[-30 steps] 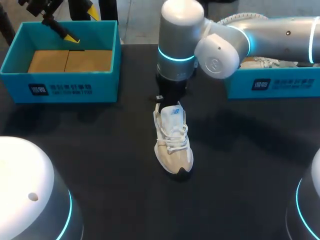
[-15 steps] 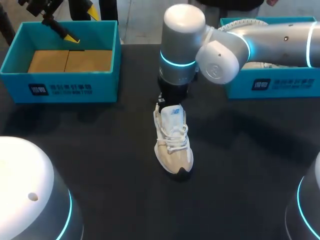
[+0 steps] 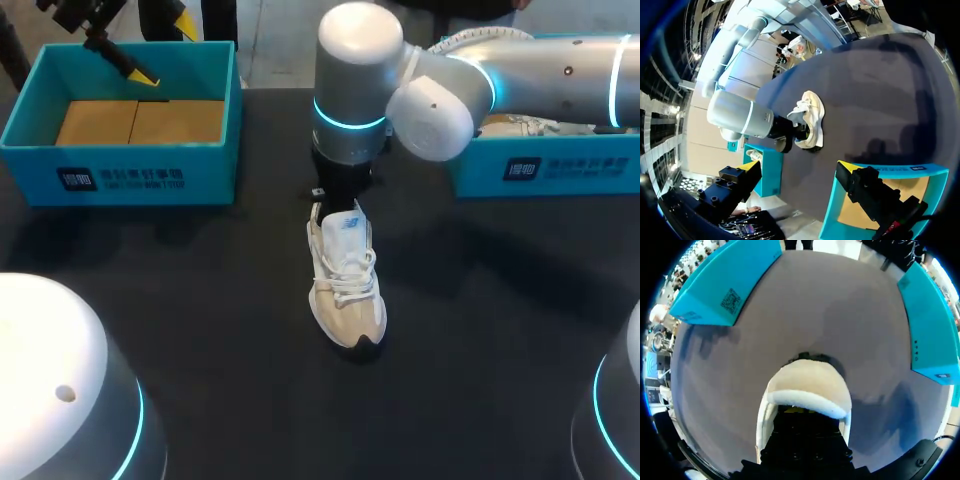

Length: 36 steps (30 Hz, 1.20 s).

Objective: Take the shoe out of the shoebox, open the shoe tongue, remove and reinsert the insole, then place the shoe into the shoebox

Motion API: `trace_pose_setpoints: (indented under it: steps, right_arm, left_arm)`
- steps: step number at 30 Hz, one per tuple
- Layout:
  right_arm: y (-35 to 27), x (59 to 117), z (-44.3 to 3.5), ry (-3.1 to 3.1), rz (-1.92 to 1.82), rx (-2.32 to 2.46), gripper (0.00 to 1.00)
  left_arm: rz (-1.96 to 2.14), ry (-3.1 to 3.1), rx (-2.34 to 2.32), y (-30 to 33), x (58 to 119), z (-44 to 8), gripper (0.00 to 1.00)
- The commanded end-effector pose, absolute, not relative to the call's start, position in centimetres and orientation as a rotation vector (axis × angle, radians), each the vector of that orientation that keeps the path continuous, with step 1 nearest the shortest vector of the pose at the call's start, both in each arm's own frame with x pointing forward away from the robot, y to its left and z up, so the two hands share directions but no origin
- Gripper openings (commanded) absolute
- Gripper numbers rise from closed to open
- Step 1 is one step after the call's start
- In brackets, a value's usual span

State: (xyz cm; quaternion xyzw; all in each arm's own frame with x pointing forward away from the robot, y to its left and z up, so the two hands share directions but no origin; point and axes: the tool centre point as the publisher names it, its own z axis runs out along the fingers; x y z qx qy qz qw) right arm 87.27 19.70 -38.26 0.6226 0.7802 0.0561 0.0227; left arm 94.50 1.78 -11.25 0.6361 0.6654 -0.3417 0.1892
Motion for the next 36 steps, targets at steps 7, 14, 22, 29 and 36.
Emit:
trace_pose_setpoints:
  steps: [7,14,22,29,36]
  right_arm:
    - [19.9,88.4,-40.4,2.415,0.171,1.947,0.00]
    - [20.0,88.6,-41.1,2.432,0.141,1.968,0.00]
    - [19.8,87.8,-38.5,2.446,0.059,1.971,0.00]
    - [19.7,86.3,-35.4,2.518,-0.024,2.021,0.00]
    - [19.9,84.3,-33.5,2.586,-0.106,2.056,0.00]
  left_arm:
    - [-0.955,1.872,1.788,1.8,94.4,-11.3,1.00]
    - [-0.955,1.872,1.788,1.8,94.4,-11.3,1.00]
    - [-0.955,1.872,1.788,1.8,94.4,-11.3,1.00]
    - [-0.955,1.872,1.788,1.8,94.4,-11.3,1.00]
    - [-0.955,1.872,1.788,1.8,94.4,-11.3,1.00]
